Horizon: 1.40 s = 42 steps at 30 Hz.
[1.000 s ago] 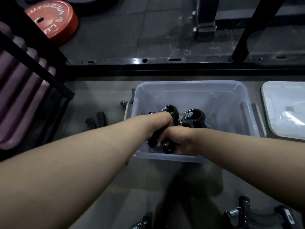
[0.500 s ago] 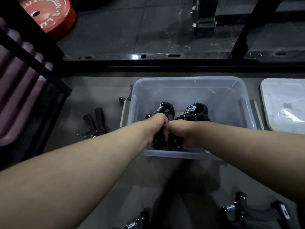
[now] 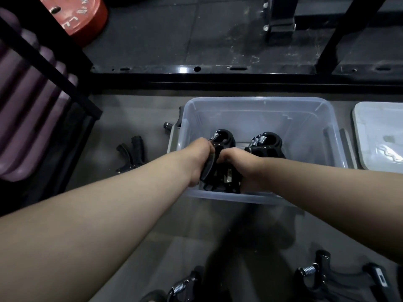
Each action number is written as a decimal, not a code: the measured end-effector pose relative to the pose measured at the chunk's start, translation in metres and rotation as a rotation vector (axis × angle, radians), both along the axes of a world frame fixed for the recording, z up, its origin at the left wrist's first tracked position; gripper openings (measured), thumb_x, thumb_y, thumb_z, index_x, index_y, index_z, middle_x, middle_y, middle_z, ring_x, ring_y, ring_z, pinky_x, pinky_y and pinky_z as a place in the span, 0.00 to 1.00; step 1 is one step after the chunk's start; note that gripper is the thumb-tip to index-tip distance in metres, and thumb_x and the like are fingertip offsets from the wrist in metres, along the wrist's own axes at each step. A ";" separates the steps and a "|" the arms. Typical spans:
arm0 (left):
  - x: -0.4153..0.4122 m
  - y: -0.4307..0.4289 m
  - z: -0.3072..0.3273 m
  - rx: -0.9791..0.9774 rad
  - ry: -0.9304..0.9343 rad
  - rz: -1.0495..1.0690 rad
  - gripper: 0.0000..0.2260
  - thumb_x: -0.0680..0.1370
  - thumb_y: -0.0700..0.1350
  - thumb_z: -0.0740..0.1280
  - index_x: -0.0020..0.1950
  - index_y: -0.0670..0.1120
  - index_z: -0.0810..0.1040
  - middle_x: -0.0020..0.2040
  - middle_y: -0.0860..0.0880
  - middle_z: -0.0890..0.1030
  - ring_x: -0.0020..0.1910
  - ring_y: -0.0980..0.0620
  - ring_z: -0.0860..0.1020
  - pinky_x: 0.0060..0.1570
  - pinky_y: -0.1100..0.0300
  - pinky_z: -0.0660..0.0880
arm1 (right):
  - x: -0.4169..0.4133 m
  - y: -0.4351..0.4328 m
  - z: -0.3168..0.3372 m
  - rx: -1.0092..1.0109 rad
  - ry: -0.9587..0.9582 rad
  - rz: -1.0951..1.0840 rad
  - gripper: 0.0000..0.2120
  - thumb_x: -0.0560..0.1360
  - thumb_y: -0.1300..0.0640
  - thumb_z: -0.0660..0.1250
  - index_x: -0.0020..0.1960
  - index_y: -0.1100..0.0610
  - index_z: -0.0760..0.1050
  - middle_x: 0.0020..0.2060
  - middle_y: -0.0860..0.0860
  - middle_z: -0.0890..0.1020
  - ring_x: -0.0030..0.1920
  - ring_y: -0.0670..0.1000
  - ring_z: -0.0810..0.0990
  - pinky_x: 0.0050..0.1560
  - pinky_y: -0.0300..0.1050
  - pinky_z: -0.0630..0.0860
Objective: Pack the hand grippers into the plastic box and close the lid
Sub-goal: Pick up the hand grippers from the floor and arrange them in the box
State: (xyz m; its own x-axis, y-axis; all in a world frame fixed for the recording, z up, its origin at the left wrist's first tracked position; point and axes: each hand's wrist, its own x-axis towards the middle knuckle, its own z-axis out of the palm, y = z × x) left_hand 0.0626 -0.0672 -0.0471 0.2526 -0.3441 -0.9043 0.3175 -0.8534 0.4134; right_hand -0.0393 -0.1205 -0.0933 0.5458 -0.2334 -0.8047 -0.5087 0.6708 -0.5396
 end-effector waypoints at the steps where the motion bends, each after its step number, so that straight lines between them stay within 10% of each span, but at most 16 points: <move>1: -0.001 0.000 -0.001 -0.020 0.002 0.035 0.12 0.74 0.44 0.56 0.35 0.44 0.74 0.27 0.46 0.78 0.21 0.49 0.76 0.23 0.67 0.71 | 0.000 0.000 -0.001 0.014 -0.006 -0.023 0.12 0.71 0.56 0.59 0.42 0.60 0.80 0.39 0.58 0.82 0.41 0.57 0.81 0.54 0.54 0.78; 7: -0.013 0.006 0.020 -0.099 -0.176 -0.086 0.11 0.78 0.41 0.56 0.39 0.45 0.75 0.27 0.48 0.76 0.19 0.52 0.74 0.13 0.70 0.62 | -0.001 -0.002 -0.012 -0.025 -0.006 -0.039 0.20 0.76 0.46 0.62 0.56 0.61 0.81 0.52 0.59 0.84 0.52 0.60 0.84 0.57 0.59 0.79; 10: -0.005 0.012 0.034 -0.291 -0.471 -0.354 0.09 0.75 0.35 0.60 0.43 0.43 0.79 0.36 0.47 0.81 0.33 0.53 0.77 0.29 0.69 0.71 | 0.000 -0.003 -0.013 -0.057 0.010 -0.017 0.20 0.76 0.47 0.61 0.54 0.61 0.81 0.48 0.58 0.85 0.46 0.57 0.85 0.43 0.47 0.82; 13: 0.019 0.016 0.053 -0.651 -0.700 -0.048 0.16 0.72 0.31 0.58 0.49 0.43 0.82 0.45 0.49 0.83 0.45 0.56 0.79 0.46 0.65 0.74 | 0.001 -0.008 -0.013 -0.034 0.004 -0.029 0.20 0.80 0.47 0.58 0.40 0.56 0.82 0.33 0.50 0.84 0.29 0.48 0.83 0.28 0.36 0.77; 17: 0.037 0.015 0.048 -0.578 -0.690 0.096 0.12 0.76 0.35 0.59 0.53 0.45 0.79 0.43 0.52 0.80 0.41 0.61 0.80 0.37 0.71 0.74 | 0.000 -0.011 -0.011 -0.043 0.008 0.003 0.21 0.79 0.44 0.59 0.43 0.56 0.85 0.41 0.52 0.86 0.41 0.52 0.85 0.41 0.43 0.82; 19: 0.035 0.013 0.032 -0.547 -0.703 0.010 0.17 0.76 0.37 0.59 0.62 0.46 0.77 0.54 0.51 0.80 0.54 0.55 0.79 0.53 0.63 0.74 | 0.004 -0.009 -0.010 -0.081 0.036 0.010 0.23 0.75 0.41 0.61 0.55 0.58 0.83 0.51 0.55 0.85 0.51 0.56 0.84 0.54 0.51 0.81; 26: 0.023 0.034 0.006 -0.582 -1.057 -0.365 0.27 0.72 0.33 0.58 0.71 0.44 0.69 0.77 0.49 0.60 0.76 0.52 0.55 0.73 0.62 0.51 | 0.007 -0.002 -0.003 -0.329 0.148 0.133 0.18 0.74 0.43 0.67 0.56 0.55 0.78 0.46 0.54 0.84 0.40 0.51 0.82 0.38 0.39 0.75; 30: 0.011 0.050 0.007 -0.717 -1.095 -0.472 0.24 0.70 0.35 0.59 0.66 0.46 0.73 0.67 0.50 0.73 0.67 0.52 0.68 0.68 0.63 0.62 | -0.001 -0.007 0.001 -0.454 0.177 0.285 0.11 0.70 0.50 0.68 0.49 0.55 0.75 0.43 0.57 0.80 0.42 0.55 0.78 0.44 0.47 0.74; 36: -0.016 0.028 0.008 -0.149 -0.711 -0.475 0.13 0.73 0.42 0.62 0.56 0.43 0.72 0.52 0.45 0.78 0.51 0.45 0.77 0.49 0.57 0.75 | -0.004 -0.004 0.010 -0.482 0.219 0.343 0.20 0.60 0.45 0.67 0.47 0.56 0.74 0.33 0.52 0.72 0.31 0.51 0.68 0.32 0.44 0.65; 39: -0.012 0.009 0.017 -0.145 -0.433 -0.241 0.03 0.72 0.37 0.62 0.41 0.42 0.74 0.35 0.44 0.75 0.31 0.47 0.72 0.25 0.66 0.67 | -0.004 -0.003 0.009 -0.401 0.234 0.276 0.13 0.69 0.49 0.70 0.49 0.55 0.74 0.36 0.49 0.74 0.36 0.49 0.73 0.40 0.43 0.70; 42: -0.005 -0.002 0.011 -0.088 -0.337 -0.217 0.05 0.69 0.34 0.61 0.36 0.43 0.72 0.30 0.44 0.72 0.25 0.48 0.68 0.21 0.72 0.61 | -0.005 -0.004 0.012 -0.369 0.234 0.256 0.04 0.73 0.60 0.69 0.45 0.60 0.75 0.30 0.51 0.75 0.21 0.45 0.74 0.24 0.33 0.68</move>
